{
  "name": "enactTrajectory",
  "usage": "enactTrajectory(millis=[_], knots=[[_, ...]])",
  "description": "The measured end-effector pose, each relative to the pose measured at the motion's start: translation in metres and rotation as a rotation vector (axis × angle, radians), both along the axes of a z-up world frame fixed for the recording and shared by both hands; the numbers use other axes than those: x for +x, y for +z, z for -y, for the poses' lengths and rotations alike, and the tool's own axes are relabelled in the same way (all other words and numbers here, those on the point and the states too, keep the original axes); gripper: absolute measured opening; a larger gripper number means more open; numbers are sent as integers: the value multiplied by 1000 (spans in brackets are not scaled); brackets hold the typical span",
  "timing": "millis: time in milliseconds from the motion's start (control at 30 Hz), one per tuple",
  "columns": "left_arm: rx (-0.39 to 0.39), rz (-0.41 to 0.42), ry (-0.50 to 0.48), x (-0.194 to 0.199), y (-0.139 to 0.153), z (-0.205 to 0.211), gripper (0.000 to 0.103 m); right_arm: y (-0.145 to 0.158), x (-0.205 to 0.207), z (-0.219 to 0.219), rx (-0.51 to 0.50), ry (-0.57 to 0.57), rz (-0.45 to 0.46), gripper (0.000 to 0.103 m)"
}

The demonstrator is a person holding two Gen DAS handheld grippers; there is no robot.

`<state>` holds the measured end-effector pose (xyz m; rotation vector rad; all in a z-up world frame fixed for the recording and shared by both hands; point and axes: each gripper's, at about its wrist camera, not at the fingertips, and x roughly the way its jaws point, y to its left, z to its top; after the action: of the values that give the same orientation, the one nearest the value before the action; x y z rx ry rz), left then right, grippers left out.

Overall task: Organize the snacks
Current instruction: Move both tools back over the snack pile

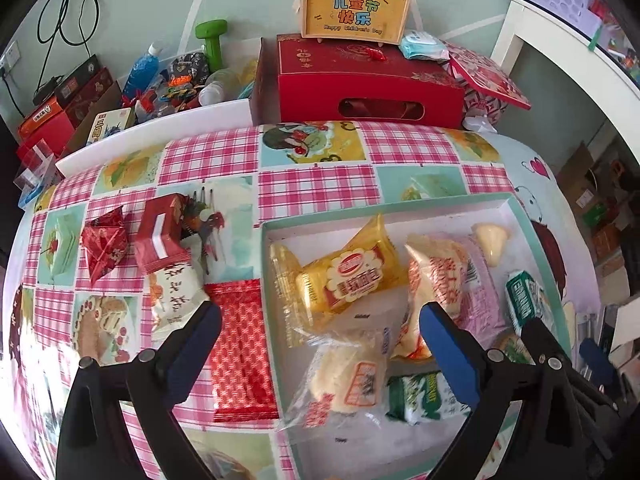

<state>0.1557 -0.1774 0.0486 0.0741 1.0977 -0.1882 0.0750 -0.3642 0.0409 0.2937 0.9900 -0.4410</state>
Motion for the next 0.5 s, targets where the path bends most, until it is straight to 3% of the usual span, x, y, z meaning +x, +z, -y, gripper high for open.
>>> enactTrajectory(millis=[500], knots=[[-85, -51, 143, -1, -3, -110, 99, 14, 20, -79, -17, 177, 35, 103]])
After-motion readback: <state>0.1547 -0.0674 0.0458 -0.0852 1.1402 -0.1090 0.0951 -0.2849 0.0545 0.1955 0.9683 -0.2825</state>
